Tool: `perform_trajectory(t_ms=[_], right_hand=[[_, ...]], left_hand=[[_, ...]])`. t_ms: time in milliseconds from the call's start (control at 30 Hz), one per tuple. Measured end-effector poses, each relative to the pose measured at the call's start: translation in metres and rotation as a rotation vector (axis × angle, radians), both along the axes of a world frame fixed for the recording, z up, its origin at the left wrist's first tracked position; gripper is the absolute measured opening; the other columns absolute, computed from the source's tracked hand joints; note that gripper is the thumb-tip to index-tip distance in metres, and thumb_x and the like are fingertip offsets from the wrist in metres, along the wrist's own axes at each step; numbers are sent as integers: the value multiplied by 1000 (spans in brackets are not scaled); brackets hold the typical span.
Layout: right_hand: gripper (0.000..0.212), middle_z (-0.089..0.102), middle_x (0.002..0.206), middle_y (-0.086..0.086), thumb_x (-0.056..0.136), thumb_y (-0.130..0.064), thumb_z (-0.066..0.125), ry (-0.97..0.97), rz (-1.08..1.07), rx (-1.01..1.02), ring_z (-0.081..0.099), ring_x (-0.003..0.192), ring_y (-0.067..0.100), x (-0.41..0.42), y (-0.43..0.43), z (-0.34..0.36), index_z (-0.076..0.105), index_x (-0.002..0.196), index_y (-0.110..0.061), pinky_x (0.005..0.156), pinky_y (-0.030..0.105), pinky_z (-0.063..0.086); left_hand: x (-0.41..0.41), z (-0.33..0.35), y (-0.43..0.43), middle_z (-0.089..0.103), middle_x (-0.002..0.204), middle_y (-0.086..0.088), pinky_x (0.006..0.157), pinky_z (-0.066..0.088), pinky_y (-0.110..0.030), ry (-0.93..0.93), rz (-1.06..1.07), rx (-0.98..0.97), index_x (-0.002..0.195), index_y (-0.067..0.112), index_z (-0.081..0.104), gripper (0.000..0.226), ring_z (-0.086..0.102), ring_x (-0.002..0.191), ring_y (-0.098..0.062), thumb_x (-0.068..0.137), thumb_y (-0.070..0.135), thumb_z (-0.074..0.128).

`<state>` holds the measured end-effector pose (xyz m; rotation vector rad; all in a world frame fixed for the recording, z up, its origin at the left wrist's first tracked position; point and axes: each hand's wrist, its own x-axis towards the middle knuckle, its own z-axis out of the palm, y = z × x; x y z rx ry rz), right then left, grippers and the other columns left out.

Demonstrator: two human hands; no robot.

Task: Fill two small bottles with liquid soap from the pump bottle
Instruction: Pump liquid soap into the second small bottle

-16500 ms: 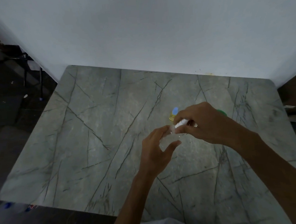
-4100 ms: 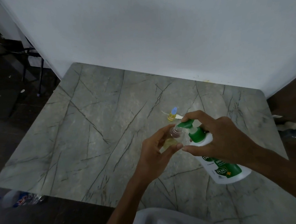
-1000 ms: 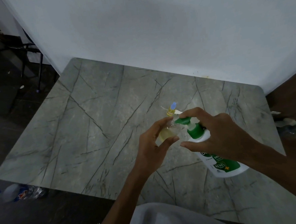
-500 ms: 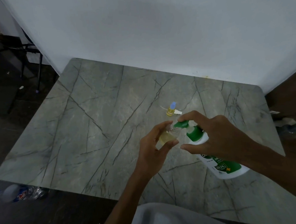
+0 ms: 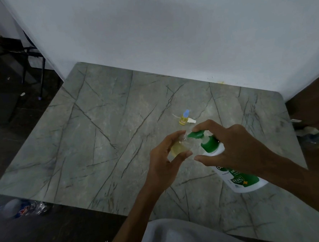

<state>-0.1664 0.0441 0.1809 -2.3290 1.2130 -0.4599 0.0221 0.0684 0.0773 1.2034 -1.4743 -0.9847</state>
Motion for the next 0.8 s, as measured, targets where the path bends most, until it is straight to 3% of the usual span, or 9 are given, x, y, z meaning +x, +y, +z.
perform_trajectory(t_ms=[133, 267, 333, 433, 567, 800], right_hand=[[50, 55, 70, -24, 71, -57, 69, -21, -8, -31, 62, 69, -5, 1, 1, 1, 46, 110, -37, 54, 1, 43], [58, 57, 72, -23, 70, -58, 71, 25, 4, 14, 61, 69, -7, 0, -3, 1, 42, 117, -40, 56, 3, 44], [63, 57, 73, -23, 71, -57, 71, 38, 2, 29, 61, 71, -8, 0, -3, 1, 39, 122, -43, 59, 3, 45], [61, 63, 76, -15, 71, -59, 68, 40, 0, 1, 63, 58, 2, 0, -2, 0, 39, 122, -43, 60, 9, 51], [55, 55, 80, -21, 72, -61, 68, 23, 23, -63, 51, 54, -15, 2, -1, 0, 45, 114, -36, 55, -2, 41], [60, 55, 73, -21, 72, -64, 65, 52, 22, -44, 55, 54, -11, 2, -2, 5, 40, 121, -40, 56, -1, 41]], left_hand=[[-2, -2, 0, 68, 121, 9, 88, 57, -31, -24, -16, -7, 131, 26, 55, 52, 66, 106, -7, 84, 28, 76], [-1, -3, -1, 68, 120, 8, 90, 57, -32, 15, -3, 18, 131, 24, 56, 51, 67, 106, -10, 84, 26, 76], [0, -1, -1, 68, 119, 9, 90, 57, -29, 26, 7, 16, 130, 28, 55, 51, 67, 105, -11, 83, 32, 74], [2, 1, -2, 67, 118, 11, 88, 58, -30, 7, 5, 11, 131, 29, 54, 52, 67, 104, -10, 83, 39, 69], [0, 1, 0, 67, 120, 11, 88, 58, -29, -16, -10, -14, 131, 29, 54, 51, 66, 107, -8, 83, 42, 68], [1, 2, -1, 67, 121, 11, 90, 57, -33, 4, 1, -6, 131, 30, 53, 51, 66, 108, -9, 84, 41, 68]])
